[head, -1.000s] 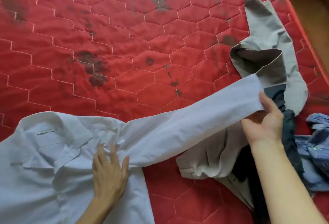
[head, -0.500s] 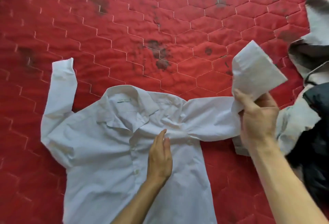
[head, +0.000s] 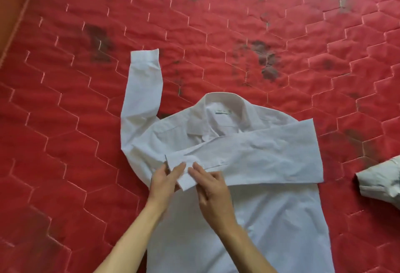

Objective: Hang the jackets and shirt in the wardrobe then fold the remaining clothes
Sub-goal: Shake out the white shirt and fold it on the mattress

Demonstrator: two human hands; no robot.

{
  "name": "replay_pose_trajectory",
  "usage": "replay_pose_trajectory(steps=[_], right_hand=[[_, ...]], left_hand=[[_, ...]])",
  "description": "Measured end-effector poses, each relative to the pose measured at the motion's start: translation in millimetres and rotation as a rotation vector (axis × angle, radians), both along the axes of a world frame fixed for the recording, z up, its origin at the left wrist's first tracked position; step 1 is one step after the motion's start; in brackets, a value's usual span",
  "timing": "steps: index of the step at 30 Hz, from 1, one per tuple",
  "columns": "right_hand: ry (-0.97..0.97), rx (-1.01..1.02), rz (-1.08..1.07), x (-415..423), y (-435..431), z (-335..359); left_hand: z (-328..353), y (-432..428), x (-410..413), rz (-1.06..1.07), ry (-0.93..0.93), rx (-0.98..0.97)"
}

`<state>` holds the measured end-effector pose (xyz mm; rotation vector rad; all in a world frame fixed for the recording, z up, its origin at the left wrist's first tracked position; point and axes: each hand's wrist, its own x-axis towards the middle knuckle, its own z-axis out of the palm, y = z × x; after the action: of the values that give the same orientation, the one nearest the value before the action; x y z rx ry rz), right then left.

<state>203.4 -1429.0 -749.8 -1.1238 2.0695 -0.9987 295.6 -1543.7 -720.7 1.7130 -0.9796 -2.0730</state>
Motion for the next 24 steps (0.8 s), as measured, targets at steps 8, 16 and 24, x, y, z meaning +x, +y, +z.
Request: replay_pose_trajectory(steps=[8,16,24], right_hand=[[0.004,0.309,0.259,37,-12,-12],[0.043,0.323,0.127,23,-56,-22],[-0.010,0.191,0.130,23,-181,-9]], left_hand=[[-36,-40,72,-0.172,-0.328,-0.249],[-45,-90,66,0.044,-0.706,-0.536],[-52,-162,59,0.110,-0.355,-0.029]])
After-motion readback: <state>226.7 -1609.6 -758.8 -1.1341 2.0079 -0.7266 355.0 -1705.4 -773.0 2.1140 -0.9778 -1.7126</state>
